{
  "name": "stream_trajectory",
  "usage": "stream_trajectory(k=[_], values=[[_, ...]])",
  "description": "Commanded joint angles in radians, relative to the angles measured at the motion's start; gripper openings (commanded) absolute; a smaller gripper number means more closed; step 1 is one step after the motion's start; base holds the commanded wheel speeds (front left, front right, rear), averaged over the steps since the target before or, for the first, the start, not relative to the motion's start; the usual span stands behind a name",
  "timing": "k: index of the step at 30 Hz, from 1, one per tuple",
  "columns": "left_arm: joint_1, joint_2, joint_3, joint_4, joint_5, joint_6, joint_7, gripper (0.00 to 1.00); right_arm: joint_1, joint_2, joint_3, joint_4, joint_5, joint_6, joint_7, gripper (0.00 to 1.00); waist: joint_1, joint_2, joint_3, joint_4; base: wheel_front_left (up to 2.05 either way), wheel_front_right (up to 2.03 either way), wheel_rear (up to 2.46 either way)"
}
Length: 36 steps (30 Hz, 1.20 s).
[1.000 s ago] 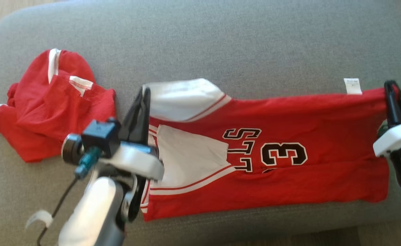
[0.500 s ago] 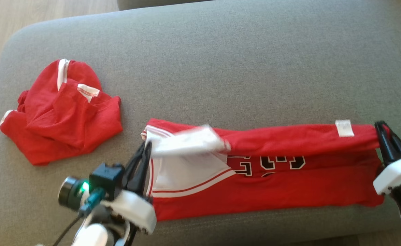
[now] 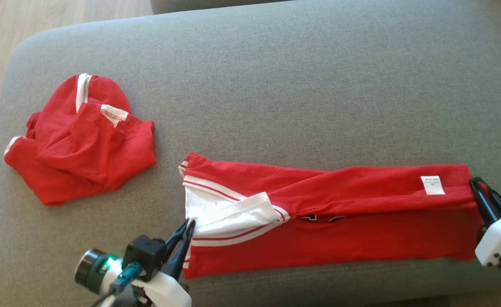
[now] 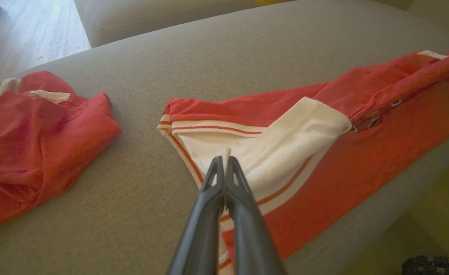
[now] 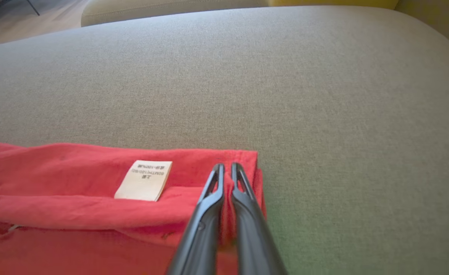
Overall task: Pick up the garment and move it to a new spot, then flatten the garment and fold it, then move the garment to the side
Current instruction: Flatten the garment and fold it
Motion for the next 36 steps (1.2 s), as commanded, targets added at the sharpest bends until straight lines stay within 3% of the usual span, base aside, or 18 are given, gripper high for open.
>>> stream_trajectory(k=[1, 2, 3, 4, 5, 6, 7, 14, 21, 25, 29, 36], values=[[-0.024, 0.019, 0.029, -0.025, 0.003, -0.004, -0.001, 0.0, 0.004, -0.037, 0.004, -0.031, 0.012, 0.0, 0.008, 0.0, 0.0, 0.0, -0.001, -0.001, 0.0, 0.0, 0.0], [-0.022, 0.018, 0.025, -0.021, 0.001, -0.008, -0.001, 0.0, 0.009, -0.04, 0.005, -0.035, 0.015, 0.0, 0.023, 0.15, 0.0, 0.0, -0.002, -0.002, 0.0, 0.0, 0.0], [-0.019, 0.018, 0.02, -0.016, -0.001, -0.012, 0.001, 0.0, 0.013, -0.04, 0.002, -0.038, 0.014, 0.0, 0.031, 0.52, 0.0, 0.0, -0.003, -0.003, 0.0, 0.0, 0.0], [-0.017, 0.018, 0.014, -0.012, -0.004, -0.017, 0.004, 0.0, 0.017, -0.038, -0.003, -0.04, 0.02, 0.0, 0.042, 1.0, 0.0, 0.0, -0.005, -0.004, 0.0, 0.0, 0.0], [-0.015, 0.019, 0.009, -0.009, -0.006, -0.02, 0.008, 0.07, 0.022, -0.034, -0.007, -0.041, 0.027, 0.0, 0.058, 1.0, 0.0, 0.0, -0.006, -0.005, 0.0, 0.0, 0.0], [-0.014, 0.02, 0.006, -0.007, -0.005, -0.021, 0.009, 0.44, 0.027, -0.032, -0.014, -0.041, 0.029, 0.0, 0.074, 1.0, 0.0, 0.0, -0.008, -0.006, 0.0, 0.0, 0.0], [-0.013, 0.021, 0.005, -0.004, -0.004, -0.02, 0.008, 1.0, 0.03, -0.03, -0.023, -0.043, 0.025, 0.0, 0.085, 1.0, 0.0, 0.0, -0.009, -0.006, 0.0, 0.0, 0.0], [-0.039, 0.001, 0.071, 0.029, -0.016, 0.033, -0.086, 1.0, 0.019, 0.019, -0.103, -0.08, -0.061, 0.0, 0.063, 1.0, 0.0, 0.0, -0.019, -0.008, 0.0, 0.0, 0.0], [-0.096, -0.121, 0.194, -0.003, -0.103, 0.091, -0.267, 1.0, -0.019, 0.157, -0.194, -0.216, -0.104, 0.0, -0.093, 1.0, 0.0, 0.0, -0.047, -0.005, 0.0, 0.0, 0.0], [-0.12, -0.203, 0.257, -0.039, -0.12, 0.086, -0.287, 1.0, -0.009, 0.238, -0.213, -0.277, -0.124, 0.0, -0.169, 1.0, 0.0, 0.0, -0.064, -0.006, 0.0, 0.0, 0.0], [-0.117, -0.269, 0.321, -0.08, -0.051, 0.065, -0.288, 1.0, -0.004, 0.336, -0.253, -0.3, -0.091, 0.0, -0.218, 1.0, 0.0, 0.0, -0.066, -0.012, 0.0, 0.0, 0.0], [-0.083, -0.307, 0.364, -0.006, 0.034, 0.073, -0.288, 1.0, 0.009, 0.376, -0.22, -0.304, -0.169, 0.0, -0.284, 1.0, 0.0, 0.0, -0.062, -0.029, 0.0, 0.0, 0.0]])
